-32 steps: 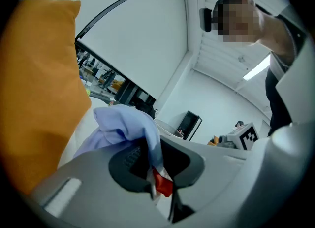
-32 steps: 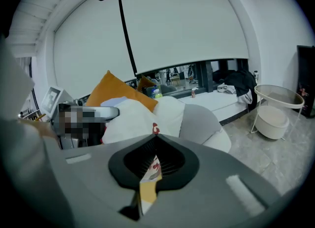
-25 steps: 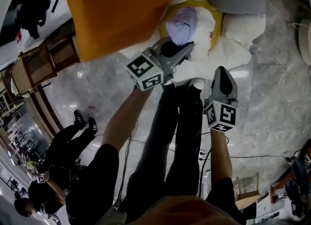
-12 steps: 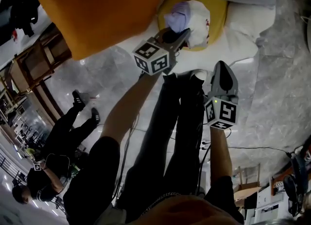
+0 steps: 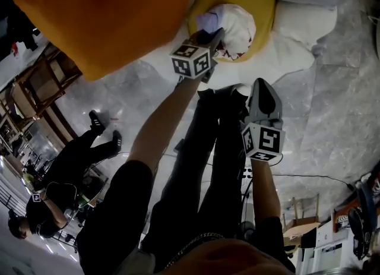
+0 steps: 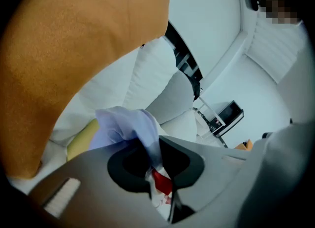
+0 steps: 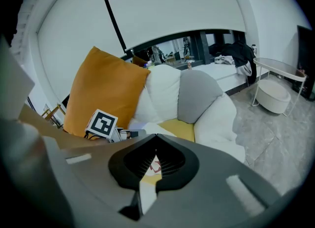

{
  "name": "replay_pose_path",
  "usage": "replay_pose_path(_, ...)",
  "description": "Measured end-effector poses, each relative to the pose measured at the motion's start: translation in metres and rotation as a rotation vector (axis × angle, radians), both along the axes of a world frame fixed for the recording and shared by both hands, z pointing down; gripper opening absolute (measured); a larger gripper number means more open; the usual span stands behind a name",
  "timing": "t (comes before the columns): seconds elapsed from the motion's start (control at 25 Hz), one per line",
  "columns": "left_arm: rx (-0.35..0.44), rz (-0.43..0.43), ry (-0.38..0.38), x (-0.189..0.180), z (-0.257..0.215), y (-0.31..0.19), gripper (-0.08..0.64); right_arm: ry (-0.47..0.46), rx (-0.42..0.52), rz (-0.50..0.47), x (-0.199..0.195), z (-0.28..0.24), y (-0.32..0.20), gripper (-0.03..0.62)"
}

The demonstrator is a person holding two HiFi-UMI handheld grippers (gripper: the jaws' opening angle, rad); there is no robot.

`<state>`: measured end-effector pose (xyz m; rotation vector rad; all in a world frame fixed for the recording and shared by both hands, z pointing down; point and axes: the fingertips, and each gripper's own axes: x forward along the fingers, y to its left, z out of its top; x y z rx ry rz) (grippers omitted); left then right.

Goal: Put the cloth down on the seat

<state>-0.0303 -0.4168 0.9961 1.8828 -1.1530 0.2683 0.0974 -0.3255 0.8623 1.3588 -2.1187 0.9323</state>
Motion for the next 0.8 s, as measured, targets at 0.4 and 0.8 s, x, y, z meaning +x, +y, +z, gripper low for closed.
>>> replay_pose_path(0.4, -0.154, 0.057, -0.095, -0.025, 0.055, 0.034, 0.086, 0.014, -0.028, 0.021, 0.003, 0.005, 0.0, -0.003)
replay_pose_path(0.8, -0.089, 0.024, -0.176, -0.041, 0.022, 0.054, 0.27, 0.012, -0.007, -0.033, -0.013, -0.016, 0.005, -0.003)
